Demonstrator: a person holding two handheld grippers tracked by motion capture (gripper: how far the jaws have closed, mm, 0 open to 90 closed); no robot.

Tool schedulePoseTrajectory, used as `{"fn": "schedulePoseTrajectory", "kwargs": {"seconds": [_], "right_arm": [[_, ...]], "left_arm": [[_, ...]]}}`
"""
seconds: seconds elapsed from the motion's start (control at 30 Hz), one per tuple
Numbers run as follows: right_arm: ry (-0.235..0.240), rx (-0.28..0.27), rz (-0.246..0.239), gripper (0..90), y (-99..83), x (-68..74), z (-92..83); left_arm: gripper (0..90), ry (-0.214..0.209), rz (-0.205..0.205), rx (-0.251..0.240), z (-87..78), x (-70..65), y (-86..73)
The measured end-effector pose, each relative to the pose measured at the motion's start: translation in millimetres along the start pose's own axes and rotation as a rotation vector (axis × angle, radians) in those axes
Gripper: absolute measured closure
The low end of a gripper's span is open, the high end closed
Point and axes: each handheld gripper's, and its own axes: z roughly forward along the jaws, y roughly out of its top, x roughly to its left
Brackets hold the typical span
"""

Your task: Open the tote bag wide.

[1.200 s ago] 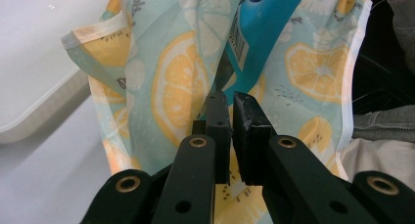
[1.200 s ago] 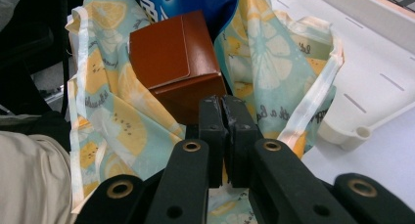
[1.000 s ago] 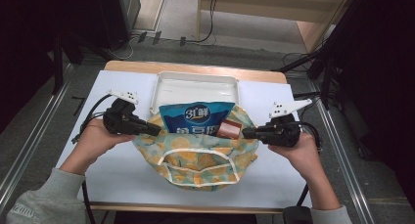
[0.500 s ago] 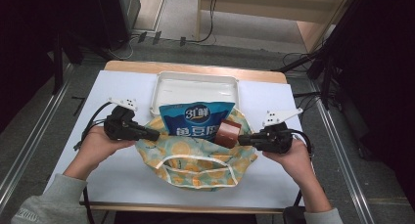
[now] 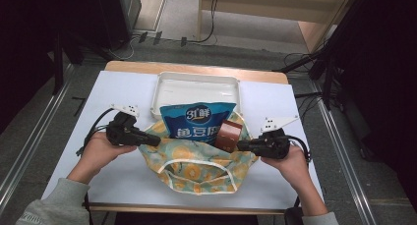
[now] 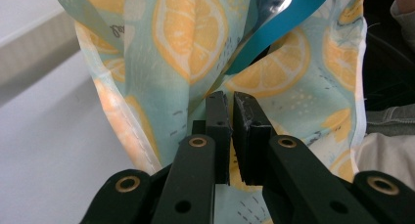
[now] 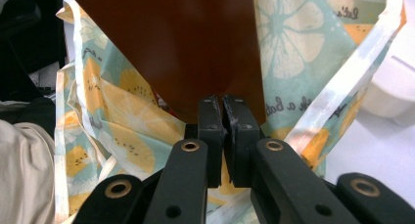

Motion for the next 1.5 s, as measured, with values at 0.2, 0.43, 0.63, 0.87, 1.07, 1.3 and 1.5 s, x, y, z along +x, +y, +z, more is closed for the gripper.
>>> {"fn": "schedulePoseTrajectory", "kwargs": {"seconds": [0.2,0.43,0.63,0.87,1.07,1.3,1.5], "right_arm": [[0.002,0.009,0.005,87.5,-6.7,-0.9,6.9],[0.004,0.017,0.013,86.4,-14.9,-1.7,13.3],[-0.002,0.003,0.022,80.5,-11.8,2.4,6.0],[-0.012,-0.008,-0.002,70.3,-4.8,10.0,-3.8],[-0.008,-0.019,-0.025,63.7,-1.0,18.6,-9.3],[0.008,-0.025,-0.052,52.0,-0.6,26.7,-8.1],[0.037,-0.008,-0.052,39.0,-3.3,31.7,0.6]], "left_arm": [[86.0,0.000,0.003,0.004,6.9,2.3,-6.3],[85.0,-0.003,0.013,-0.006,12.0,4.7,-13.3],[76.7,-0.020,0.029,-0.044,2.7,-2.7,-9.7],[57.6,-0.007,0.097,-0.030,-3.3,-18.2,0.8],[42.7,-0.011,0.111,-0.022,2.0,-23.4,6.9],[35.9,-0.027,0.119,-0.013,11.5,-23.0,9.3],[35.5,-0.059,0.107,-0.007,17.1,-17.3,4.7]]}}
